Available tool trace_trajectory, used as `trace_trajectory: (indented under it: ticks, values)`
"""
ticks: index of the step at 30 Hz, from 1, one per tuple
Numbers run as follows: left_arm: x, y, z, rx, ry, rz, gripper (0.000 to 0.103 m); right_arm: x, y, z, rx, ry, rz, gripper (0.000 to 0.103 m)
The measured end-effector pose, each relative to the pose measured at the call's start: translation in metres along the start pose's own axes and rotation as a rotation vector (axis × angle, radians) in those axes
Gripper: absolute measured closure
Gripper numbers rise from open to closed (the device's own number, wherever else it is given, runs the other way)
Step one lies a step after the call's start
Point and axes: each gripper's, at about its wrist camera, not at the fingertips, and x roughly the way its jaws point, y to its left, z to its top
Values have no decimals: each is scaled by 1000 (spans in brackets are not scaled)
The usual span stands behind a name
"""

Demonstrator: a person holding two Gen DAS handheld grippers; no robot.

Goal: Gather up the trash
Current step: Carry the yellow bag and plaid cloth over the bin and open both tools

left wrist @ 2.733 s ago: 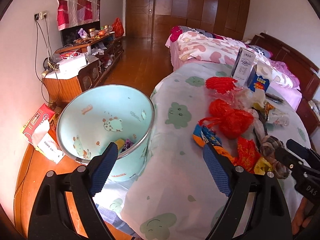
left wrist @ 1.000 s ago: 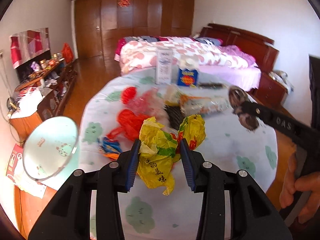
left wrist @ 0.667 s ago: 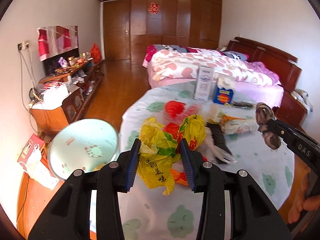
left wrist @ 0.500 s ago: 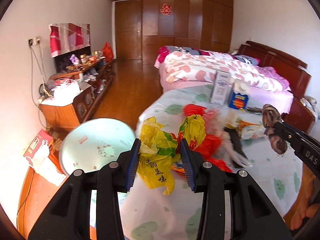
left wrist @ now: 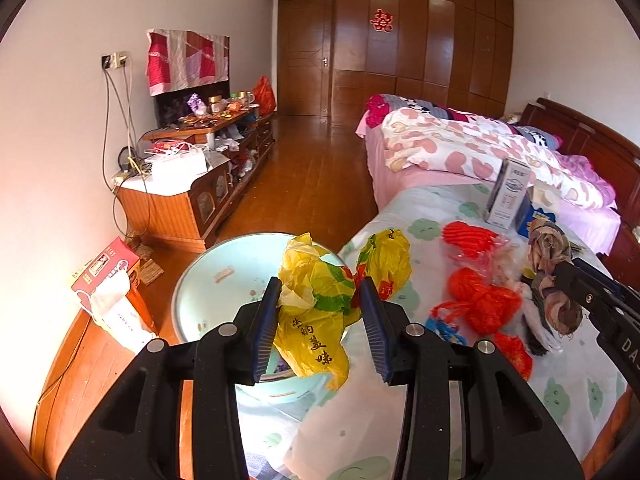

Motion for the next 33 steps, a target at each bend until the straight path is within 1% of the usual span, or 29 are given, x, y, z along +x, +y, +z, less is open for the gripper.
trace_trajectory:
  ticks: [7, 16, 20, 23, 33]
  values:
    - [9, 24, 5, -32, 5, 39, 63, 18, 31, 4, -41, 13, 38, 78]
    - [26, 75, 12, -143, 25, 103, 63, 40, 65, 8, -87, 27, 76, 78]
    - [34, 93, 11, -179, 36, 140, 63, 57, 78, 5, -90, 47, 92, 78]
    - [44, 100, 6, -195, 58, 160, 63, 71, 88, 3, -95, 65, 95, 78]
    - [72, 111, -8, -203, 122, 187, 63, 115, 113, -10, -127, 130, 107, 78]
